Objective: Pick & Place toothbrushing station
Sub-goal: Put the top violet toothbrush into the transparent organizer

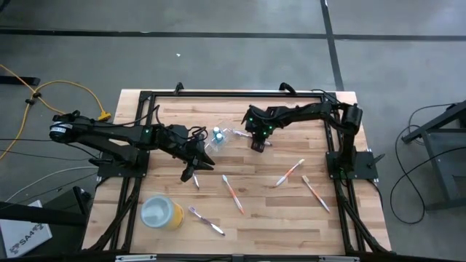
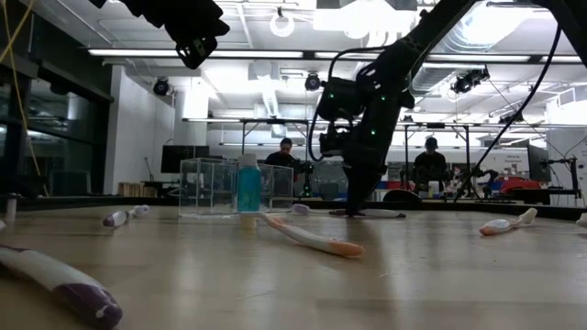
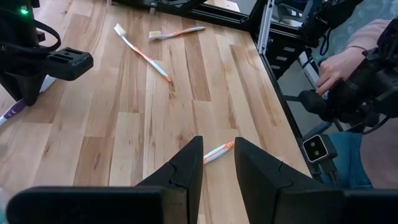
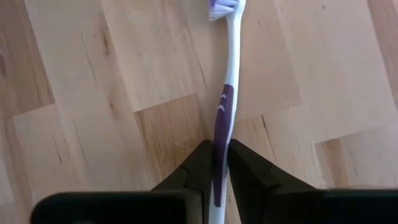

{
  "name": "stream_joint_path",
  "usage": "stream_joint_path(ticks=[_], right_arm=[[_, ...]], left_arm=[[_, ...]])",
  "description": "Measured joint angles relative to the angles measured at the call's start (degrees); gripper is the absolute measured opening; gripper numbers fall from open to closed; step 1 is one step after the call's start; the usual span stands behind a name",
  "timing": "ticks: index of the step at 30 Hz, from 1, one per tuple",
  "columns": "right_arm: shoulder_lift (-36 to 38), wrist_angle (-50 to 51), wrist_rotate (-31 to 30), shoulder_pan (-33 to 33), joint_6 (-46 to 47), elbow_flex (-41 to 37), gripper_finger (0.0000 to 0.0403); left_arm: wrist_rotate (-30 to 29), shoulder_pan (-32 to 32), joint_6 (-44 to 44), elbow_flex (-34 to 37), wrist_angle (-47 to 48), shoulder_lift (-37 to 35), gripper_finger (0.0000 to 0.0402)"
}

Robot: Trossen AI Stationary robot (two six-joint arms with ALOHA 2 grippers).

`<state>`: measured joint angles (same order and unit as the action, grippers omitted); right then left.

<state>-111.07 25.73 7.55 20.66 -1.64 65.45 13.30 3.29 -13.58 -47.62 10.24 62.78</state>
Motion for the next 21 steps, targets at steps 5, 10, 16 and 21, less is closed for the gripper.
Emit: stream_joint_path(ticks=[5,10,16,21], right_arm=[[0.0,0.6,-0.9,-0.2,0.1,0.0,0.0030],[0.0,0.7,-1.0,-0.2,0.1,0.0,0.0012],[0.0,0.7,-1.2,-0.2,1.1,0.0,0.0008],[0.0,1.2,-1.4,-0.2,2.0,0.0,0.0007]], left_arm=[[0.0,0.0,0.0,0.0,0.0,0.0,0.0087],[0.0,0.0,-0.3,0.0,0.0,0.0,0.0087],[0.0,1.1,-0.3,0.0,0.0,0.0,0.0087],[0.0,2.4,-0.4,0.0,0.0,0.0,0.0087]])
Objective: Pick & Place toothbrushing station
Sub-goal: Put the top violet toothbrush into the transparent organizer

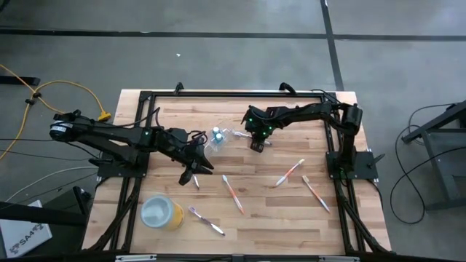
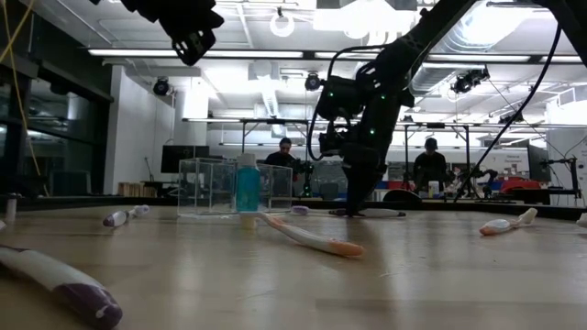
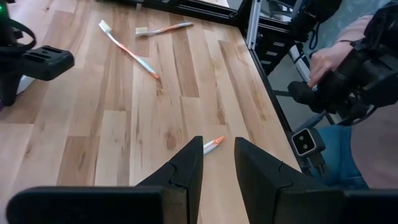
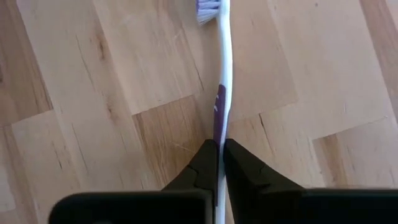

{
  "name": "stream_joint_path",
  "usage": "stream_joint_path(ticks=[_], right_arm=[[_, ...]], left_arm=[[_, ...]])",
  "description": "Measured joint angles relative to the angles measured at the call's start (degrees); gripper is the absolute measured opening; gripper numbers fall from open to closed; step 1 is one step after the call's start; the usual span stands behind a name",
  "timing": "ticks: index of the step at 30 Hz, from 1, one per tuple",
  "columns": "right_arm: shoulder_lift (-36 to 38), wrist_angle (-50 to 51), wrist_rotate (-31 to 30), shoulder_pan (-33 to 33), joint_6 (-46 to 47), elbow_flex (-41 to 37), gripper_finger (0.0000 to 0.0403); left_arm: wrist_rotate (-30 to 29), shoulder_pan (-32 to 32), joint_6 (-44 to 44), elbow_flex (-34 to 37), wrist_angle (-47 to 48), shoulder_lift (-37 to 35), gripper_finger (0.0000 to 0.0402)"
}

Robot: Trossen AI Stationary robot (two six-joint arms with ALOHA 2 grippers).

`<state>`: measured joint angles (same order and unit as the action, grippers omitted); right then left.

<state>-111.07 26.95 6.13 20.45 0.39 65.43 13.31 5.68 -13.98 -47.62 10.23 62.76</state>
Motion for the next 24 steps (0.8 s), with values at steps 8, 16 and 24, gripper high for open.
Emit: stream_joint_path(ticks=[8,16,24], right_arm=[[2.7,0.7,-3.4,0.1,3.0,-0.3,0.0005],[7.8,1.7,-9.3,1.0,4.5,-0.3,0.0004],[14.5,0.4,-9.7,0.9,4.5,-0.2,0.0004]], left_arm=[[0.0,0.3,0.4,0.0,0.0,0.0,0.0087],[0.0,0.3,0.4,0.0,-0.1,0.0,0.0087],[-3.0,0.1,-3.1,0.0,-0.7,0.0,0.0087]])
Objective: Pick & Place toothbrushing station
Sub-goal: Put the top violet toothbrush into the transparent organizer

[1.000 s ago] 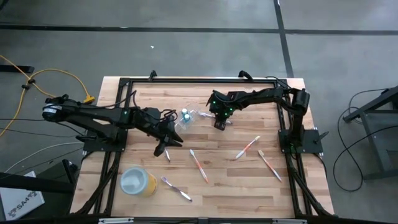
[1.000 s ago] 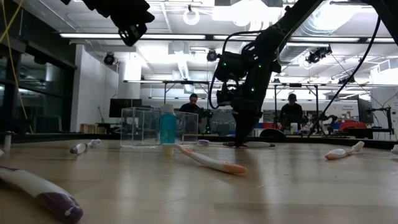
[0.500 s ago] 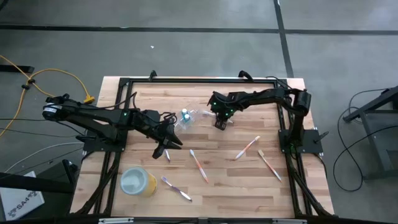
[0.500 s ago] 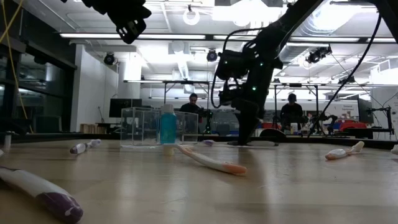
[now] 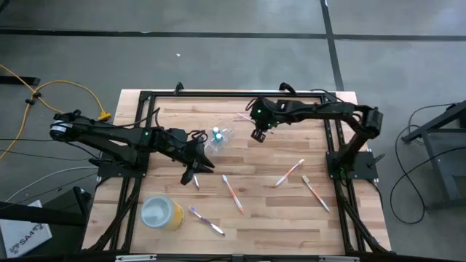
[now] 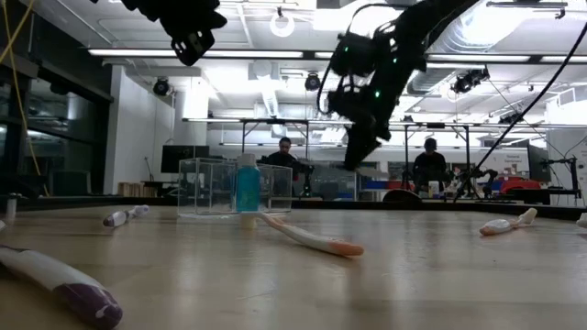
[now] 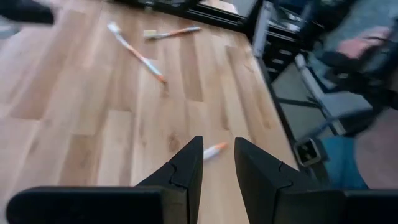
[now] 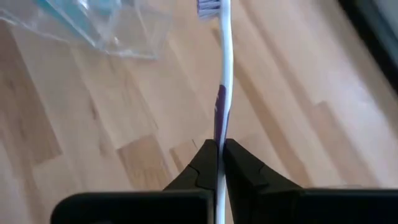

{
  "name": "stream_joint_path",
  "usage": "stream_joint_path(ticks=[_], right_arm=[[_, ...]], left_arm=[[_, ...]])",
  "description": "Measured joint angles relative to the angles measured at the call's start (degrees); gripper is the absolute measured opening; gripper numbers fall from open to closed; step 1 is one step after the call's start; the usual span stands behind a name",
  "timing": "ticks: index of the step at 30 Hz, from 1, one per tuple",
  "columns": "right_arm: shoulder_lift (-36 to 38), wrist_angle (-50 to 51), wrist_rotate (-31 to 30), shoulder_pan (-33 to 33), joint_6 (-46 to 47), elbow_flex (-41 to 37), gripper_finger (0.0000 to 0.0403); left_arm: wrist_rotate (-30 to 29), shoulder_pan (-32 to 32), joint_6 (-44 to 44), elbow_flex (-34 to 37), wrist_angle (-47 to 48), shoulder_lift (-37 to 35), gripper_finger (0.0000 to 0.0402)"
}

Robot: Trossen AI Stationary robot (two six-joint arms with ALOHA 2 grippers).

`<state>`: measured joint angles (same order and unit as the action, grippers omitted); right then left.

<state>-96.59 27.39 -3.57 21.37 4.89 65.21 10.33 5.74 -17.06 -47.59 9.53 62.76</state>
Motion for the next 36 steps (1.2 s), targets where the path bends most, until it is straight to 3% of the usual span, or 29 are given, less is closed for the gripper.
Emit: stream_joint_path(ticks=[6,9,14,27,36], right_arm=[[7.0,-1.7,1.8,-1.2,-0.1,0.1,0.0004],[9.9,-4.7,5.6,-2.9,-0.1,0.1,0.0004],[12.1,-11.1,10.0,-6.8,-0.6,0.2,0.0004],[12.2,-24.5,7.9,-15.9,-6.5,0.2,0.0004],[15.6,-25.9,4.9,-20.4,-9.7,0.2,0.0004]], left_arm=[[-4.6,0.0,-0.4,0.0,-0.5,0.0,0.0087],[-7.1,0.0,-0.3,0.0,-0.7,0.0,0.0087],[-10.6,0.0,5.5,0.0,-2.0,0.0,0.0087],[-10.3,1.4,17.2,0.0,-13.2,0.0,0.0087],[-13.5,1.4,21.4,0.0,-17.0,0.0,0.0087]])
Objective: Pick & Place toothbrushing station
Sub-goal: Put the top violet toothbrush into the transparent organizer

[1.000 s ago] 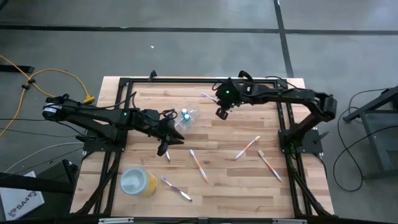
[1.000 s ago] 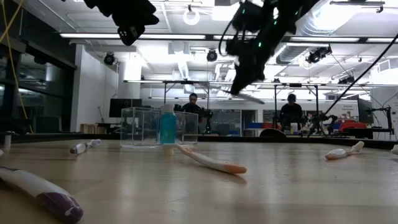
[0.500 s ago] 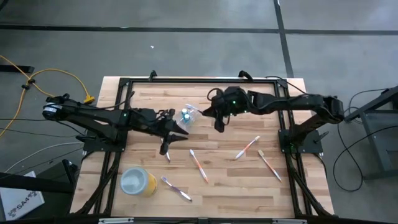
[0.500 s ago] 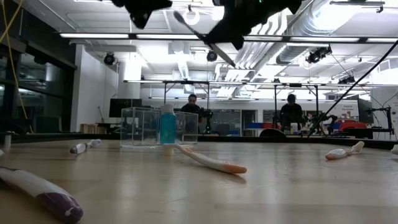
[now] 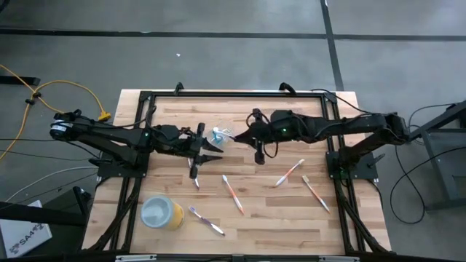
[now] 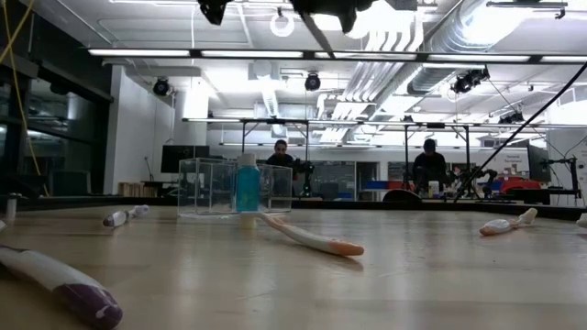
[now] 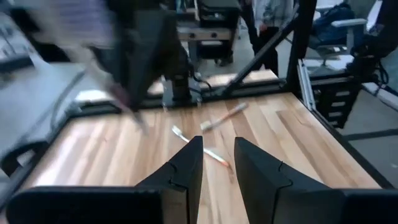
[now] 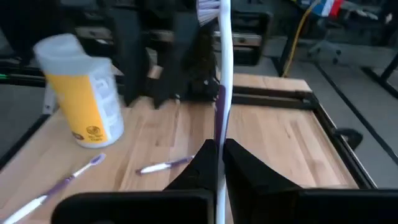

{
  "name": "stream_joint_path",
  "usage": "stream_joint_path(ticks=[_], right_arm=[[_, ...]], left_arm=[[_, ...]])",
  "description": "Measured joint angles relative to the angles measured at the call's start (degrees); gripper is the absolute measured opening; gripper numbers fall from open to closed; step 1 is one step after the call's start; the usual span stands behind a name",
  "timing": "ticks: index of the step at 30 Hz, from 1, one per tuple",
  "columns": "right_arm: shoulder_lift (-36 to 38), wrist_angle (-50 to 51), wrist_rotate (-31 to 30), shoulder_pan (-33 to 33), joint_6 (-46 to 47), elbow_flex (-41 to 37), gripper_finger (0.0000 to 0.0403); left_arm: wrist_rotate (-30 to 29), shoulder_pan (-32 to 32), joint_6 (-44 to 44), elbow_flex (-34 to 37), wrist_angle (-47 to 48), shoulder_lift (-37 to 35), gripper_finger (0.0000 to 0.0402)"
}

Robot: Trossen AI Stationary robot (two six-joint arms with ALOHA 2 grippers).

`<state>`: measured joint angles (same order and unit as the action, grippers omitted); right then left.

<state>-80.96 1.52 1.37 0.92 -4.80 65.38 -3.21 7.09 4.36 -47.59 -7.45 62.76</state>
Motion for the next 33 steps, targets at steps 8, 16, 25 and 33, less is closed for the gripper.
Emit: stream_joint_path(ticks=[8,16,25,33], right_arm=[[1.4,-1.8,-0.4,-3.7,-1.5,0.0,0.0004],[1.4,-4.1,-0.4,-5.1,-3.0,0.0,0.0004],[1.4,-6.3,0.6,-5.1,-2.9,0.0,0.0004],[1.4,-6.7,2.2,-5.1,-2.6,0.0,0.0004]], left_arm=[[-0.1,0.0,5.3,0.0,-9.6,0.0,0.0087],[-0.1,-0.1,7.3,0.0,-13.6,0.0,0.0087],[1.8,-0.1,8.5,0.0,-18.5,0.0,0.0087],[2.2,-1.2,7.8,0.0,-20.7,2.5,0.0087]])
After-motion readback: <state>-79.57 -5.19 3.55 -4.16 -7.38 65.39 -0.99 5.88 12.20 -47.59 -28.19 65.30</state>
